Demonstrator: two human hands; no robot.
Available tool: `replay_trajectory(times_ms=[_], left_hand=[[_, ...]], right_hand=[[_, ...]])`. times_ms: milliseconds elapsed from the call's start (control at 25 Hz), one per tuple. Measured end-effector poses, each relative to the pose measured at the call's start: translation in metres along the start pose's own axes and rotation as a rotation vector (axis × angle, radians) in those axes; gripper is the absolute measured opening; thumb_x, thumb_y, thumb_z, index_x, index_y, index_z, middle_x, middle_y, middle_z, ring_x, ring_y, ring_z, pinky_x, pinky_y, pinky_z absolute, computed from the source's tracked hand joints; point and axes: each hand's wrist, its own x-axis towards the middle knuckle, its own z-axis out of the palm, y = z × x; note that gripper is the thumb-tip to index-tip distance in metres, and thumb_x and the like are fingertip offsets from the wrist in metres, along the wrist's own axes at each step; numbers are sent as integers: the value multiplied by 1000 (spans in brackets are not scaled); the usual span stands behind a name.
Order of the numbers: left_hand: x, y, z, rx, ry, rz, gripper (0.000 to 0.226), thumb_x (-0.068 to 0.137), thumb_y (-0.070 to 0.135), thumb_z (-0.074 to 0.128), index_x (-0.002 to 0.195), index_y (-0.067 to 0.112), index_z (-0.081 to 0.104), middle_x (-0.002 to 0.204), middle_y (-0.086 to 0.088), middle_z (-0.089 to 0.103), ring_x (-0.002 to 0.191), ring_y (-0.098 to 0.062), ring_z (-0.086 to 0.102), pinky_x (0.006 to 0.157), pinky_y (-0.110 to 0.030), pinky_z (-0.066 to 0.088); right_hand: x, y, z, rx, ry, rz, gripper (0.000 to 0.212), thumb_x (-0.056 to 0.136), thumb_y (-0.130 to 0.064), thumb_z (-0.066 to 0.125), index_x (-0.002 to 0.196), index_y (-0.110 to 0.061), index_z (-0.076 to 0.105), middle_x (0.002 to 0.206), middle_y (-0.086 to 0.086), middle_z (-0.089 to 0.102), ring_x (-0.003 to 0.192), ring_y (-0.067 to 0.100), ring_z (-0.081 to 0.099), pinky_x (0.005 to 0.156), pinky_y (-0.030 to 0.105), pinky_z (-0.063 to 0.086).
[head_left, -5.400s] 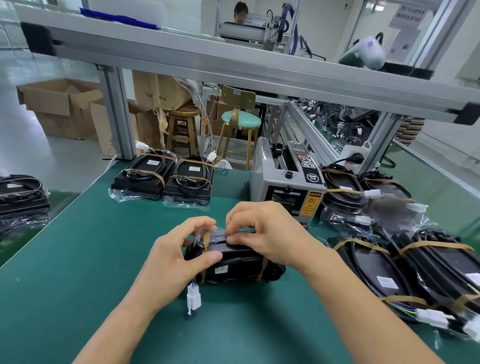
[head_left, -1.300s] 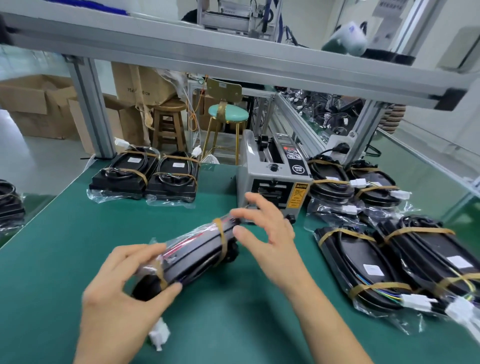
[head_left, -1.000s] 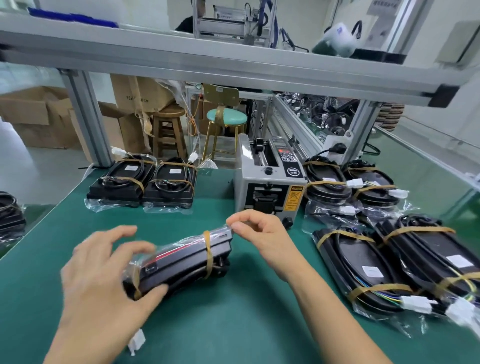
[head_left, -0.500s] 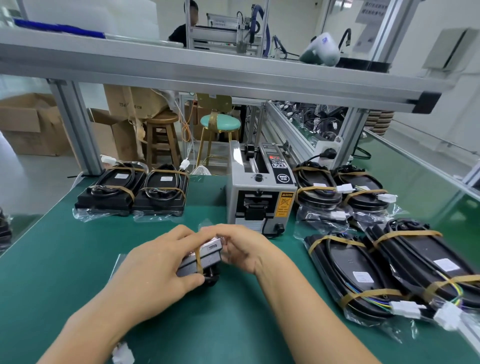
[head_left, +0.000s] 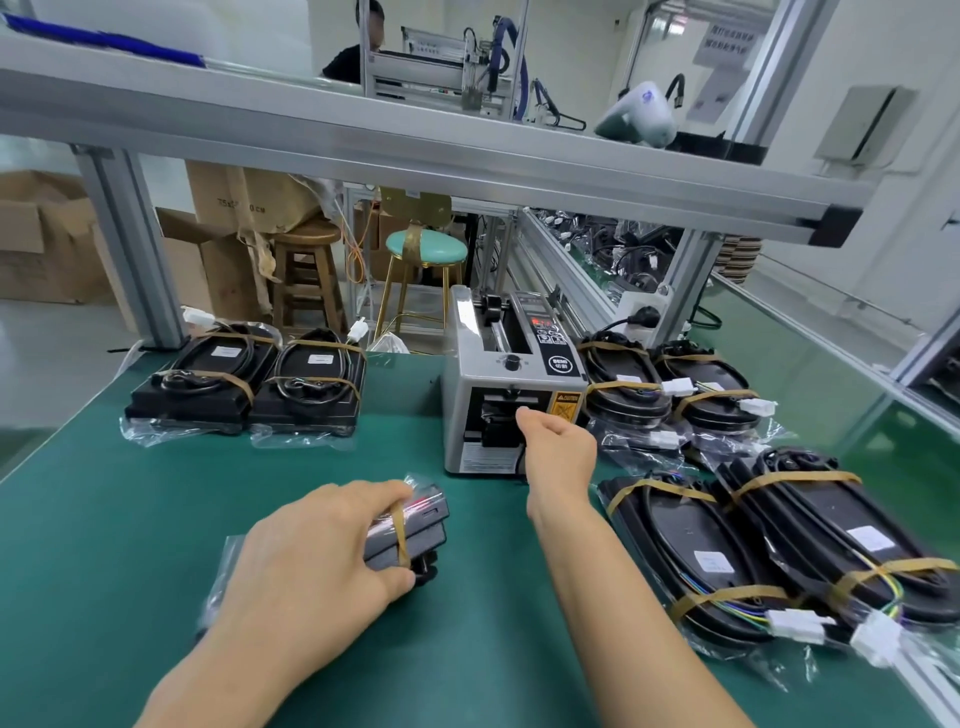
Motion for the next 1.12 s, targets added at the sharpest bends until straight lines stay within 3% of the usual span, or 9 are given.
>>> replay_trajectory(times_ms=[160, 280, 440, 680, 760, 840, 880, 1000, 1120], left_hand=[[-2, 0, 2, 1, 12, -3, 62, 71, 52, 68, 127, 54, 41, 111, 30, 53, 108, 1, 48, 80, -17, 36], [-3, 2, 2, -2, 20, -17, 59, 71, 48, 70, 125, 53, 45, 108, 28, 55, 105, 0, 49, 76, -18, 35], [-4, 4, 1, -5, 29, -14, 59, 70, 48, 70, 124, 53, 46, 109, 27, 56, 105, -2, 50, 78, -19, 37], [-5, 3, 1, -35, 49, 1, 70, 73, 50, 68, 131, 57, 30, 104, 29, 52, 105, -2, 49, 79, -20, 39], [-5, 3, 2, -39, 61, 23, 68, 74, 48, 70, 131, 55, 34, 119, 30, 50, 111, -2, 47, 85, -21, 38], [-4, 4, 4, -31, 84, 59, 60, 72, 41, 75, 126, 45, 49, 129, 27, 44, 119, -6, 43, 90, -23, 36], [-4, 5, 5, -48, 96, 65, 59, 70, 36, 78, 124, 40, 55, 129, 25, 45, 120, -7, 42, 92, -24, 36], [-6, 7, 5, -125, 137, 38, 62, 67, 26, 81, 122, 37, 55, 114, 25, 55, 107, -5, 50, 82, -25, 42], [-9, 9, 5, -160, 176, 28, 56, 61, 24, 84, 108, 39, 55, 92, 25, 58, 84, -9, 53, 68, -28, 43]], right_hand=[[9, 0, 6, 18, 58, 79, 19, 83, -17, 74, 67, -22, 65, 77, -7, 65, 80, 15, 58, 78, 30, 43], [13, -3, 8, 47, 67, 166, 16, 79, -14, 76, 69, -18, 65, 73, 0, 60, 62, 16, 46, 63, 30, 45], [13, -8, 11, 111, 65, 256, 26, 79, -10, 75, 64, -16, 54, 64, -1, 44, 51, 12, 32, 47, 24, 29], [-26, -14, -18, 97, -217, 252, 14, 86, -20, 68, 77, -19, 58, 71, -6, 54, 62, 8, 43, 61, 20, 30], [-56, -9, -32, 93, -448, 191, 5, 82, -27, 71, 84, -22, 69, 93, -17, 68, 84, -7, 60, 73, 17, 33], [-81, -1, -39, 91, -573, 131, 10, 74, -30, 76, 82, -24, 75, 112, -24, 66, 92, -20, 58, 76, 14, 34], [-89, 2, -39, 98, -582, 108, 4, 75, -29, 76, 76, -25, 76, 118, -23, 64, 95, -21, 57, 79, 14, 34], [-93, 11, -36, 85, -574, 32, 28, 84, -17, 68, 57, -23, 71, 125, -18, 58, 101, -20, 54, 85, 14, 34], [-95, 14, -32, 64, -550, -6, 29, 84, -14, 67, 57, -21, 70, 125, -16, 57, 103, -20, 52, 87, 14, 33]])
